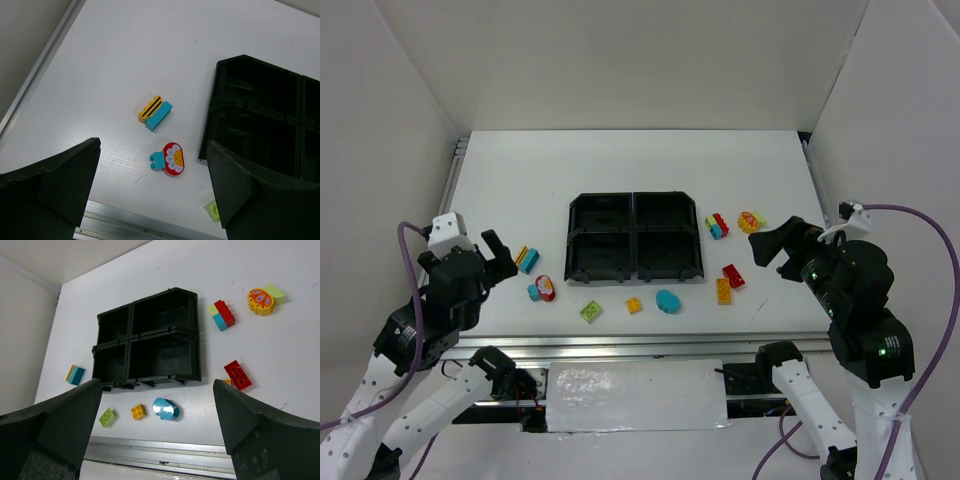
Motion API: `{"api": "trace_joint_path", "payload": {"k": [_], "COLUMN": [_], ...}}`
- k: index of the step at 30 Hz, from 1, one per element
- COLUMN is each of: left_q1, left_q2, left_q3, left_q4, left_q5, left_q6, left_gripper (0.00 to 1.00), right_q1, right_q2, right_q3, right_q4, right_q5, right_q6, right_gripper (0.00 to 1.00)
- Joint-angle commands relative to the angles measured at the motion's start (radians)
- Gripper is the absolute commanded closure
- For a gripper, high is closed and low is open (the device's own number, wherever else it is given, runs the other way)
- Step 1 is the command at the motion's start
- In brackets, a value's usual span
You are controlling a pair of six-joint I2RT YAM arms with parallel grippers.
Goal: Sort the legos into containers by color
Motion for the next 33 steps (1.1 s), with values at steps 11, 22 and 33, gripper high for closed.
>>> {"api": "trace_joint_path", "payload": {"k": [11, 22, 33], "left_q1": [0.005, 0.005, 0.003], "left_q2": [0.014, 0.026, 0.049], "left_q3": [-0.002, -0.007, -0.013], "left_q4": [0.055, 0.058, 0.08], "left_q5": [0.029, 0.039, 0.078], "left_q6": [0.036, 0.042, 0.064], "left_gripper": [0.01, 0.0, 0.01], "right_q1": [-0.005, 0.067, 0.202], "right_q2": [0.054, 0.298, 0.585], "right_q3": [-0.008, -0.367, -0.416], "right_q4": [-0.003, 0.253, 0.277], "right_q5": [0.054, 0.027, 0.195], "right_q6": [0.004, 0.148, 0.156], "right_gripper": [0.0, 0.01, 0.08]}}
